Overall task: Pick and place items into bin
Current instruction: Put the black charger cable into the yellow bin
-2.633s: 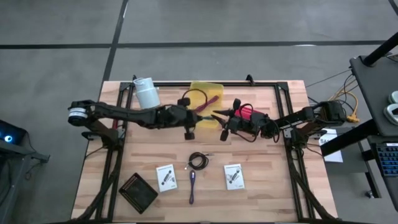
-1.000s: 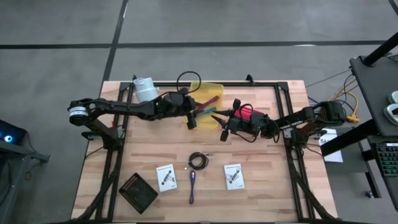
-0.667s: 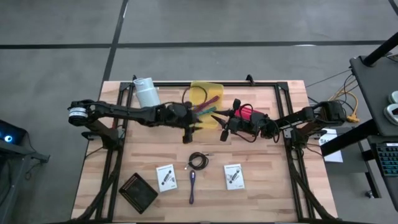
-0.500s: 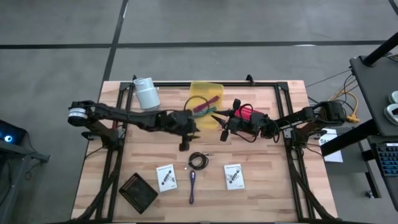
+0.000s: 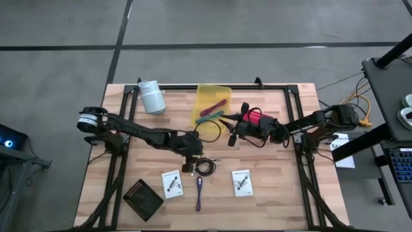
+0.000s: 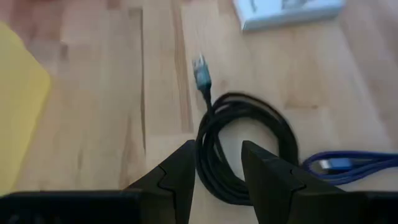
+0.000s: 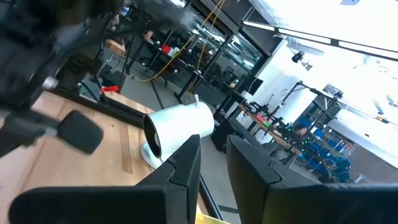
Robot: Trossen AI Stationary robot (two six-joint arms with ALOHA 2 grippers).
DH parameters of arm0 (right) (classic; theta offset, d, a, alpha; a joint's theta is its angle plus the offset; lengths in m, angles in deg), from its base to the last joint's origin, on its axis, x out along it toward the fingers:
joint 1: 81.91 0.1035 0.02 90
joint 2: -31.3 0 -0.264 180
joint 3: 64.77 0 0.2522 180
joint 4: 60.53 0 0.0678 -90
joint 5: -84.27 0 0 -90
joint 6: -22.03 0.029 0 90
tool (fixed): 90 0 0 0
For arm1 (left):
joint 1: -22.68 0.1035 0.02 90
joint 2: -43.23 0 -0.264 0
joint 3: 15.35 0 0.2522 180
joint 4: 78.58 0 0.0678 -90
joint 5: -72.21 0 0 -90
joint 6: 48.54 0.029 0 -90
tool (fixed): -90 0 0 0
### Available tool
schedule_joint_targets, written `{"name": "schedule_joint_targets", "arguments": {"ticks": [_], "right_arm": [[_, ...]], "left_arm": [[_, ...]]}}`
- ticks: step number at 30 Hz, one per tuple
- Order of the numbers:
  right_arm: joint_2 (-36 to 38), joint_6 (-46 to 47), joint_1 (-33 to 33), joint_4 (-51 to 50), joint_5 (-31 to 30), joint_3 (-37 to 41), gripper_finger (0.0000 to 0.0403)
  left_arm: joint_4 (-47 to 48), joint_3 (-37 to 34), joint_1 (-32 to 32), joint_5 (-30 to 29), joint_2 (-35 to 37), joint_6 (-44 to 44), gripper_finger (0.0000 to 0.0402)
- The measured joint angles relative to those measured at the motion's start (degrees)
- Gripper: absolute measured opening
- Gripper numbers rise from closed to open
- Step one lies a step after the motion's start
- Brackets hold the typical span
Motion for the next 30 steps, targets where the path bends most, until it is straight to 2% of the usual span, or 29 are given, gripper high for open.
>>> {"name": "schedule_joint_targets", "arguments": {"ticks": [21,25,30], "right_arm": [[0.0,0.0,0.0,-0.3,0.0,0.0,0.0065],[0.0,0.0,0.0,-0.3,0.0,0.0,0.0064],[0.0,0.0,0.0,-0.3,0.0,0.0,0.0062]], "left_arm": [[-7.3,-0.1,0.6,0.3,-12.6,0.2,0.0112],[-6.9,-0.1,0.6,0.1,-13.1,0.4,0.0086],[-5.8,-0.3,0.6,-0.1,-11.7,0.7,0.0018]]}}
